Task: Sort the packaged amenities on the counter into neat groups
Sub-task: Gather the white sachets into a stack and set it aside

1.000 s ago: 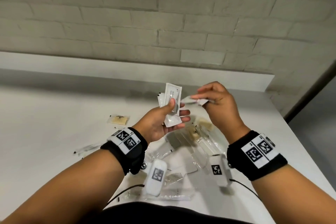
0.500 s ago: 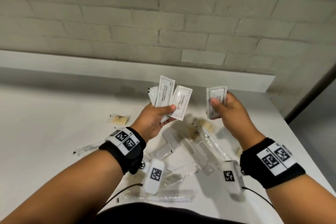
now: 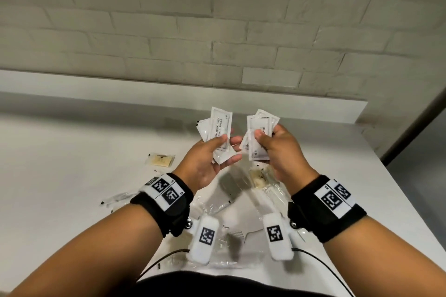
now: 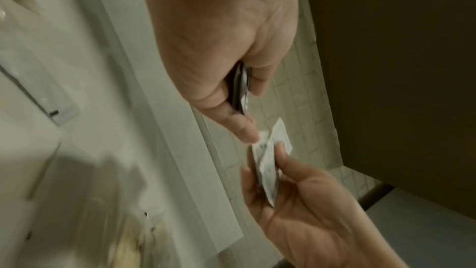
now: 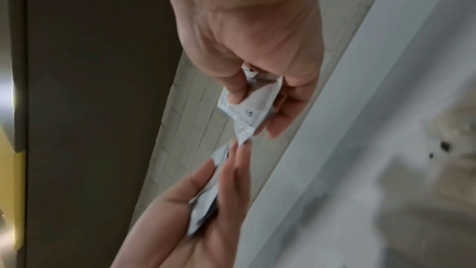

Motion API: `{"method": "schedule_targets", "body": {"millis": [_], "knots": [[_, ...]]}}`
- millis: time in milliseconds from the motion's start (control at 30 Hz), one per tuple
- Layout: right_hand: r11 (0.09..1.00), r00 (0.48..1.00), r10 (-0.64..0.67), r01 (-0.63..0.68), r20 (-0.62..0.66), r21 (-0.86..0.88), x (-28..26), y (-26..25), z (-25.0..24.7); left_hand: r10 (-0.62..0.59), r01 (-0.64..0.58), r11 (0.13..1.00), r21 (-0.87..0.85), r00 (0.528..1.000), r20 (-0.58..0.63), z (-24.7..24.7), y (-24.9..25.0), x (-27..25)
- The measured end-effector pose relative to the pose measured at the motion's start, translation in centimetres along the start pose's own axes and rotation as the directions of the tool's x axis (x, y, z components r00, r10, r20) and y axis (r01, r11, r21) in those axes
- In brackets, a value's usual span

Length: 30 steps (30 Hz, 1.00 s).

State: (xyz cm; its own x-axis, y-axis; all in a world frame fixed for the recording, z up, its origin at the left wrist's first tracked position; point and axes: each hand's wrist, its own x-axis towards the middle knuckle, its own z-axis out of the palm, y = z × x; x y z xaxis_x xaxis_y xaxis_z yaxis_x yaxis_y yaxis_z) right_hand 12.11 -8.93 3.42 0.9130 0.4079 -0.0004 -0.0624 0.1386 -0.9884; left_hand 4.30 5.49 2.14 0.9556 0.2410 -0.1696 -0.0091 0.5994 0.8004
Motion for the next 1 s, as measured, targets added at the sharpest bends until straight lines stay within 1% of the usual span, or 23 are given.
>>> {"method": "schedule_targets", "body": {"millis": [33, 67, 100, 167, 200, 233, 300, 333, 367, 400, 433, 467, 533, 567, 633, 700, 733, 767, 800, 833, 867, 933, 1000], "knots": [[0.999, 0.999, -0.027, 0.027, -0.019, -0.037, 0.1, -0.5, -0.4, -0.015, 0.015, 0.999, 0.049, 1.000, -0.014, -0.4, 0.4, -0.1], [0.996, 0.998, -0.057, 0.056, -0.015, -0.075, 0.3, -1.1, -1.1, -0.034, 0.037, 0.987, 0.155, 0.999, -0.025, -0.9, 0.8, -0.3], [0.989, 0.996, -0.086, 0.089, 0.032, -0.120, 0.4, -1.9, -1.7, -0.064, 0.069, 0.954, 0.291, 0.998, -0.027, -1.4, 1.3, -0.5], [0.954, 0.975, -0.108, 0.157, 0.194, -0.256, 0.4, -4.1, -2.5, -0.154, 0.138, 0.830, 0.540, 0.988, -0.017, -2.5, 2.3, -0.8], [0.910, 0.954, -0.103, 0.205, 0.282, -0.359, 0.6, -5.1, -2.7, -0.205, 0.162, 0.760, 0.629, 0.979, -0.004, -2.8, 2.7, -1.0], [0.828, 0.925, -0.095, 0.278, 0.368, -0.486, 0.7, -6.0, -2.6, -0.257, 0.178, 0.699, 0.692, 0.966, 0.011, -2.8, 3.1, -1.1], [0.570, 0.849, -0.027, 0.446, 0.527, -0.690, 0.7, -7.0, -1.7, -0.327, 0.185, 0.623, 0.760, 0.944, 0.039, -2.2, 3.5, -1.3], [0.456, 0.813, 0.047, 0.500, 0.581, -0.736, 0.7, -6.9, -1.1, -0.330, 0.173, 0.623, 0.763, 0.942, 0.056, -1.8, 3.6, -1.4], [0.385, 0.794, 0.127, 0.512, 0.594, -0.768, 0.4, -6.6, -0.4, -0.315, 0.156, 0.648, 0.746, 0.946, 0.076, -1.3, 3.5, -1.3], [0.360, 0.800, 0.175, 0.491, 0.574, -0.794, 0.1, -5.9, 0.1, -0.289, 0.141, 0.686, 0.714, 0.953, 0.090, -1.0, 3.4, -1.2], [0.371, 0.826, 0.172, 0.450, 0.536, -0.812, -0.1, -5.0, 0.4, -0.257, 0.132, 0.726, 0.675, 0.962, 0.089, -0.8, 3.2, -1.0], [0.422, 0.864, 0.133, 0.394, 0.485, -0.817, -0.1, -4.0, 0.3, -0.227, 0.134, 0.766, 0.628, 0.971, 0.070, -0.7, 3.0, -1.0], [0.549, 0.941, 0.041, 0.260, 0.337, -0.794, 0.1, -2.1, -0.3, -0.210, 0.176, 0.863, 0.474, 0.978, 0.018, -1.1, 2.8, -1.0], [0.620, 0.964, 0.015, 0.199, 0.265, -0.759, 0.2, -1.3, -0.8, -0.227, 0.203, 0.907, 0.368, 0.974, 0.022, -1.3, 2.7, -1.0], [0.795, 0.984, 0.022, 0.089, 0.176, -0.600, 0.3, 0.3, -1.8, -0.250, 0.233, 0.953, 0.192, 0.966, 0.071, -1.9, 2.6, -1.1], [0.948, 0.986, 0.054, -0.002, 0.156, -0.317, 0.1, 1.2, -2.3, -0.197, 0.181, 0.969, 0.169, 0.977, 0.081, -2.2, 2.2, -1.1], [0.988, 0.983, 0.078, -0.054, 0.166, -0.143, -0.1, 1.3, -2.4, -0.145, 0.131, 0.972, 0.196, 0.987, 0.062, -2.2, 1.9, -1.0], [0.994, 0.978, 0.100, -0.104, 0.180, 0.013, -0.2, 1.0, -2.3, -0.094, 0.083, 0.971, 0.225, 0.995, 0.038, -2.1, 1.7, -0.9], [0.981, 0.973, 0.116, -0.143, 0.198, 0.128, -0.3, 0.7, -2.3, -0.059, 0.054, 0.967, 0.251, 0.998, 0.015, -2.0, 1.4, -0.8], [0.964, 0.965, 0.128, -0.175, 0.227, 0.198, -0.3, 0.5, -2.2, -0.037, 0.036, 0.959, 0.281, 0.999, -0.002, -1.8, 1.2, -0.7], [0.953, 0.954, 0.142, -0.204, 0.264, 0.223, -0.4, 0.3, -1.9, -0.028, 0.030, 0.950, 0.312, 1.000, -0.009, -1.6, 1.0, -0.6], [0.961, 0.929, 0.162, -0.225, 0.333, 0.161, -0.7, 0.2, -1.1, -0.038, 0.032, 0.926, 0.375, 0.999, 0.007, -1.2, 0.5, -0.7], [0.984, 0.933, 0.147, -0.173, 0.329, 0.051, -1.0, 0.1, -0.4, -0.059, 0.046, 0.909, 0.415, 0.998, 0.019, -0.8, 0.2, -0.7]]}}
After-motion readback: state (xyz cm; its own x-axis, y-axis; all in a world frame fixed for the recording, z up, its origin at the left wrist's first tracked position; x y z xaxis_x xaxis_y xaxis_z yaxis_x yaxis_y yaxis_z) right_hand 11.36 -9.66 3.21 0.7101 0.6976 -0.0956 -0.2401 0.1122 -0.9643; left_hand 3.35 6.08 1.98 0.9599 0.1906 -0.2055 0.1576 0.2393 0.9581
